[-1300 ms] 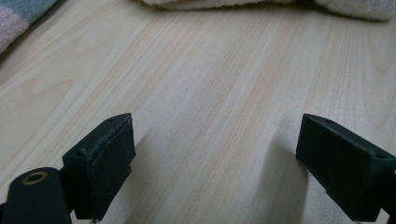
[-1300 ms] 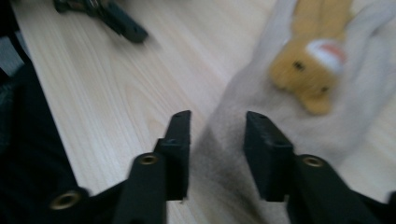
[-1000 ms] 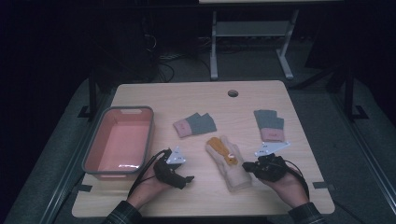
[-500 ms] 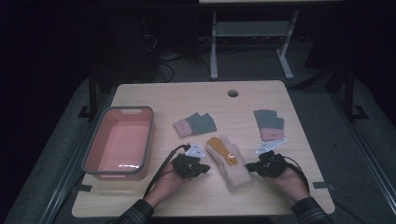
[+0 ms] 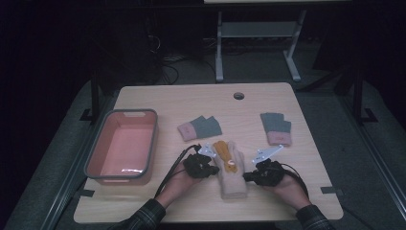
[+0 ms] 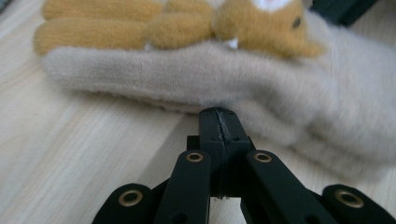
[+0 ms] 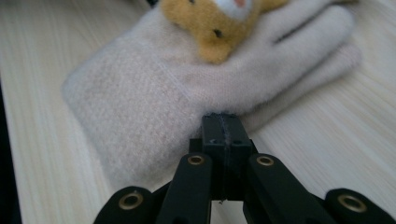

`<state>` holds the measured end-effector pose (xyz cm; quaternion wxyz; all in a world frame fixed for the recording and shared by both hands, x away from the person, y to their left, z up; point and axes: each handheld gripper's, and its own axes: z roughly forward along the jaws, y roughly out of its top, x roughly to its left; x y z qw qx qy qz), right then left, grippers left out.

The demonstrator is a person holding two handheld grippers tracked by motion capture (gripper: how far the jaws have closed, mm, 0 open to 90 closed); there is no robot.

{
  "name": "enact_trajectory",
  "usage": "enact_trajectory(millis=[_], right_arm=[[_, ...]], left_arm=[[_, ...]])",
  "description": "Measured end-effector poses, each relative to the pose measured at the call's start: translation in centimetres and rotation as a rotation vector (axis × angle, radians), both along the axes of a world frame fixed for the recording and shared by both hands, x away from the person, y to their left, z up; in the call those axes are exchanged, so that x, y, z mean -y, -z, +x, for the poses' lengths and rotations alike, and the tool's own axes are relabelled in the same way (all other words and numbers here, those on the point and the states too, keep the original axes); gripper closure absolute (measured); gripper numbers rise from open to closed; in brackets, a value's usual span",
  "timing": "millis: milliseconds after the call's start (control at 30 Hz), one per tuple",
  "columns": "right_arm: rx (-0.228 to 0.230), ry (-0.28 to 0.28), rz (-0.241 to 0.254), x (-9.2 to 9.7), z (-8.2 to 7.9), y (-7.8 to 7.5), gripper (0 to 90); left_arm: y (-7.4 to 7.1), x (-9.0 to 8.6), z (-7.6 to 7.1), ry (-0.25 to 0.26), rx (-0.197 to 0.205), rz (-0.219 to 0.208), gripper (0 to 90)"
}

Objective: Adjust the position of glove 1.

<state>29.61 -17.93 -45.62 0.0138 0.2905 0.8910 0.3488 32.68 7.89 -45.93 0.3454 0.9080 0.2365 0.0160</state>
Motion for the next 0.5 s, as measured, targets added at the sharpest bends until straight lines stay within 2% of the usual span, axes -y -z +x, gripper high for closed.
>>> enact_trajectory(millis=[133, 167, 400, 467, 500], right_arm=[[0.009, -0.03, 0.008, -1.1, -0.2, 0.0, 90.0], [0.004, -0.036, 0.016, -1.4, -0.3, 0.0, 90.0], [0.0, -0.062, 0.029, -2.8, -0.5, 0.1, 90.0], [0.012, -0.088, 0.032, -3.5, -0.5, 0.2, 90.0], [0.012, -0.088, 0.032, -3.5, -0.5, 0.2, 90.0]], left_arm=[[-0.1, -0.4, 0.1, -0.008, 0.003, -0.009, 89.4], [-0.2, -0.7, 0.3, 0.0, 0.004, 0.004, 89.4], [-0.2, -1.5, 0.6, -0.007, -0.004, 0.006, 89.4], [-0.3, -1.8, 0.7, -0.008, -0.002, 0.013, 89.4], [-0.3, -1.8, 0.7, -0.028, -0.006, -0.009, 89.4]])
